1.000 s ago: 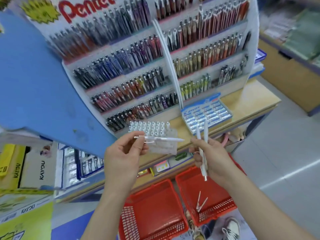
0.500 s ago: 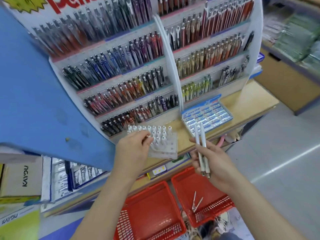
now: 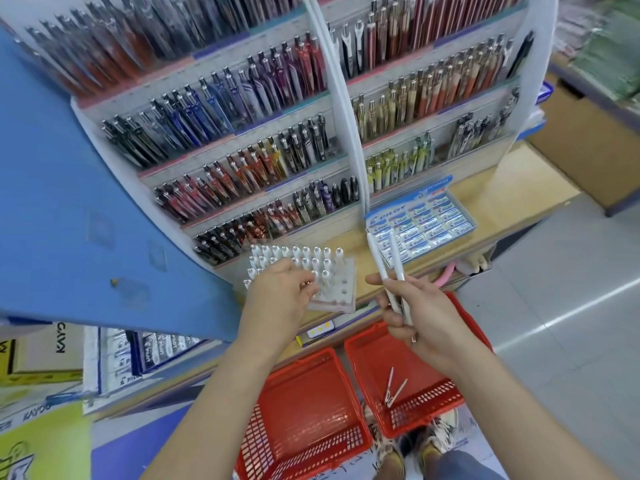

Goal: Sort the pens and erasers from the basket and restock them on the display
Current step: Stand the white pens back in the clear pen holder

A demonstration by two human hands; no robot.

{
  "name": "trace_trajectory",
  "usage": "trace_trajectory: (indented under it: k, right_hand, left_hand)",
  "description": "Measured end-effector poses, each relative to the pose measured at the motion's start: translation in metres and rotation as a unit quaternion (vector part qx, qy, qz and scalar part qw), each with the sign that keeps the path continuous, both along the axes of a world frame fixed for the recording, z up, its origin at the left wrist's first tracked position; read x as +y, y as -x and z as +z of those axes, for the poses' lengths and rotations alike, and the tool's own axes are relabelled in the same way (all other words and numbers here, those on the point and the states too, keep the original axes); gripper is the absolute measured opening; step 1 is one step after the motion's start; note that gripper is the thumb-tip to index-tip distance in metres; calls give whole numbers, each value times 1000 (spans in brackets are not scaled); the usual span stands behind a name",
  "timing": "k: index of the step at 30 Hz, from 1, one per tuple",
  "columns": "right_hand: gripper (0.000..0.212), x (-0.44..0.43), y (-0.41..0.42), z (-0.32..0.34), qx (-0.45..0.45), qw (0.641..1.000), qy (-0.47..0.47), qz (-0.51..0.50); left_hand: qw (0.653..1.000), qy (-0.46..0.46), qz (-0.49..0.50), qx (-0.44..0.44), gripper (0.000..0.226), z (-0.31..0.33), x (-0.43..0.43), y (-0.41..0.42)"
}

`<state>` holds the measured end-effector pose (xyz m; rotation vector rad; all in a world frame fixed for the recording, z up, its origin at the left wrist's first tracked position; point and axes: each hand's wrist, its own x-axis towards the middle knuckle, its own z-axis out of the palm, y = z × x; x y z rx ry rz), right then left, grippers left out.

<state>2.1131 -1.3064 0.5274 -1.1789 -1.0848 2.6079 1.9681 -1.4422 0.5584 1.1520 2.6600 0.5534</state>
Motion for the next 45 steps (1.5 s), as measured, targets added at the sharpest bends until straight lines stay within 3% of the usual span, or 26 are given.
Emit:
trace_trajectory:
  k: [12,15,19,20,24,28,32,37,39,41,45]
  right_hand:
    - [16,-4,8,21,43,998,12,-35]
    - [14,-3,8,23,59,997,5,-55]
    - [13,-9,11,24,81,995,-15,-64]
    - [14,-12,12,24,87,994,-21,-62]
    - [17,-23,15,26,97,993,-46,-54]
    - [17,-10,9,29,83,995,5,-60]
    - [14,8,0,24,64,994,-7,-83]
    - [9,6,-1,15,53,997,-51,-38]
    - [8,1,-1,11,39,996,-73,-12]
    - [3,-1,0,6,8,995,-97,-2]
    - [23,2,0,-8,-31,994,-102,-13]
  left_hand:
    - [997,71,37,5,18,-7,3,-3]
    - [998,0,63,2,20,6,1,-16]
    - [960,-139,74,-232,3,29,11,-54]
    - [943,-158,77,-283,12,30,15,-62]
    - [908,-210,125,-340,32,29,17,-69]
    - [921,-204,143,-298,34,34,7,-59]
    - [942,-185,141,-244,21,45,-4,-43]
    - [898,-280,181,-287,12,60,-5,-34]
    - [903,-281,175,-275,15,62,-7,-29]
    - [936,-250,149,-199,18,61,-11,-23]
    - [987,-148,57,-6,9,57,-16,-15]
